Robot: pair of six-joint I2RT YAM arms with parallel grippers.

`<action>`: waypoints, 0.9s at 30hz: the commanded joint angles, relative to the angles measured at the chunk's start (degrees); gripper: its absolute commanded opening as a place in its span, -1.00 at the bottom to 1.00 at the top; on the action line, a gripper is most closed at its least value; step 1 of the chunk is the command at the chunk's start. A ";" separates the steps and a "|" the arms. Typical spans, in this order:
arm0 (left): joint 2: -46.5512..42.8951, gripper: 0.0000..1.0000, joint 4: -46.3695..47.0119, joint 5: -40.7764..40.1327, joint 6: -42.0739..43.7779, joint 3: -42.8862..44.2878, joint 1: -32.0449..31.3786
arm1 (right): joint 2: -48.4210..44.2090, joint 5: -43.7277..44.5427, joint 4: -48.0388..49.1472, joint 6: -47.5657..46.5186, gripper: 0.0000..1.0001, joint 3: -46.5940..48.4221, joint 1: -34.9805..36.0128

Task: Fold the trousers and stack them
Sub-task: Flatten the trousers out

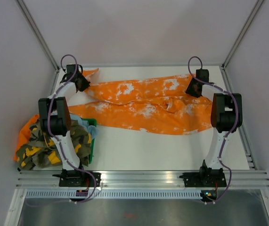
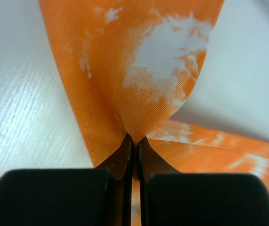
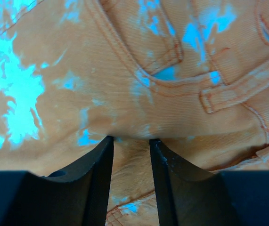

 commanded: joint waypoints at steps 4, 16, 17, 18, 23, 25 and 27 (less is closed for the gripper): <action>-18.39 -0.95 58.61 19.01 -14.31 -29.77 5.91 | 4.29 2.26 -1.39 3.08 -0.20 1.06 -1.36; -18.04 0.68 49.84 8.32 -26.35 -38.67 6.09 | 2.18 2.97 -0.68 4.40 -0.45 -2.29 -5.49; -18.74 0.67 44.98 3.60 -26.27 -37.97 6.09 | 2.09 2.97 -0.60 4.05 -0.44 -2.55 -5.58; -19.62 0.67 40.67 1.11 -24.62 -35.35 6.00 | 2.00 2.97 -0.68 3.87 -0.44 -2.55 -5.58; -16.91 0.66 21.80 -7.13 -1.83 -16.42 1.98 | 1.22 -0.27 0.02 2.91 -0.45 -2.73 -5.58; -12.54 0.66 16.39 -10.94 6.47 -8.56 -0.76 | 0.86 -1.16 0.28 2.38 -0.44 -2.73 -5.49; -8.49 0.66 10.00 -11.65 16.99 2.92 -4.45 | 0.42 -1.42 0.28 1.76 -0.42 -2.29 -5.40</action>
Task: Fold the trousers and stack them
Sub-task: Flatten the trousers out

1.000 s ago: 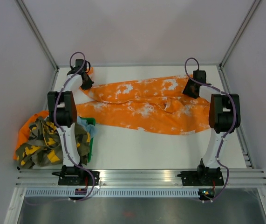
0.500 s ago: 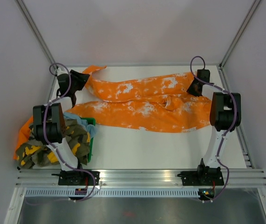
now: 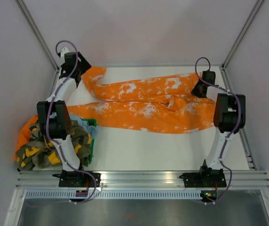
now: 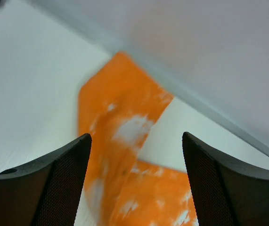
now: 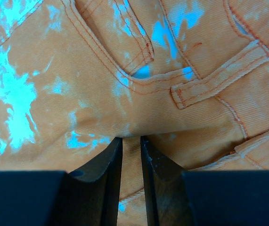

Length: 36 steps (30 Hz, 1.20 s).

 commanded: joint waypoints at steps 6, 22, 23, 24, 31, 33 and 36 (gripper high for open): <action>19.72 0.66 -24.18 -13.64 42.11 38.54 -13.10 | -0.19 1.07 -4.77 -4.08 -0.31 -0.45 -0.96; 32.37 0.61 -19.28 -31.76 64.45 40.22 -17.60 | 2.10 1.68 -6.53 -5.31 -0.21 0.43 -0.88; 32.82 0.61 -18.22 -31.94 65.33 40.31 -17.51 | 2.10 1.68 -6.61 -5.40 -0.21 0.61 -0.88; 33.61 0.62 -17.86 -31.16 65.77 40.48 -17.33 | 2.10 1.68 -6.70 -5.66 -0.20 0.96 -0.96; 37.04 0.58 -20.41 -27.54 66.30 43.12 -17.33 | 2.10 2.83 -8.02 -6.37 -0.20 2.80 -0.88; 37.83 0.57 -18.75 -29.30 67.09 42.69 -17.24 | 2.18 2.91 -8.02 -6.28 -0.19 2.98 -0.88; 39.24 0.47 -16.90 -32.90 68.32 42.68 -16.89 | 2.45 2.65 -8.11 -6.02 -0.19 3.24 -0.88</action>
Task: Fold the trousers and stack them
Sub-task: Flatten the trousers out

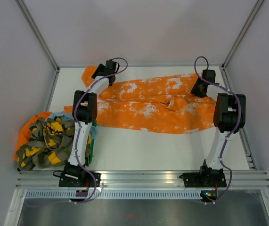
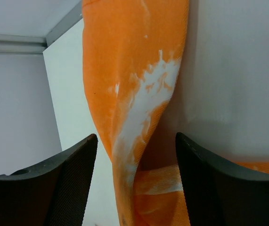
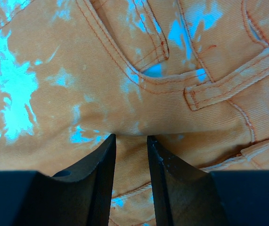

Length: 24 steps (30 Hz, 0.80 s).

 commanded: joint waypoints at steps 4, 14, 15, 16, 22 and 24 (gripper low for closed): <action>4.12 0.45 17.90 -11.45 9.79 3.04 0.35 | 2.58 2.08 -3.58 -0.81 -0.19 0.40 -0.92; 7.12 -0.06 15.78 -3.66 8.51 5.15 2.55 | 3.37 1.73 -3.94 -0.90 -0.20 1.63 -0.83; 6.94 -0.39 15.52 -3.66 8.16 5.06 2.81 | 3.37 1.55 -3.85 -0.81 -0.20 1.80 -0.83; 6.42 -0.95 15.61 -5.14 6.85 4.97 3.25 | 3.37 1.38 -3.76 -0.55 -0.21 1.89 -0.75; 1.59 -0.95 18.77 -7.18 -1.92 5.41 3.61 | 3.63 0.58 -2.71 0.50 -0.21 1.72 -0.04; -2.80 -0.95 19.64 -5.43 -5.97 4.98 4.04 | 3.98 0.32 -2.27 0.94 -0.21 1.46 0.31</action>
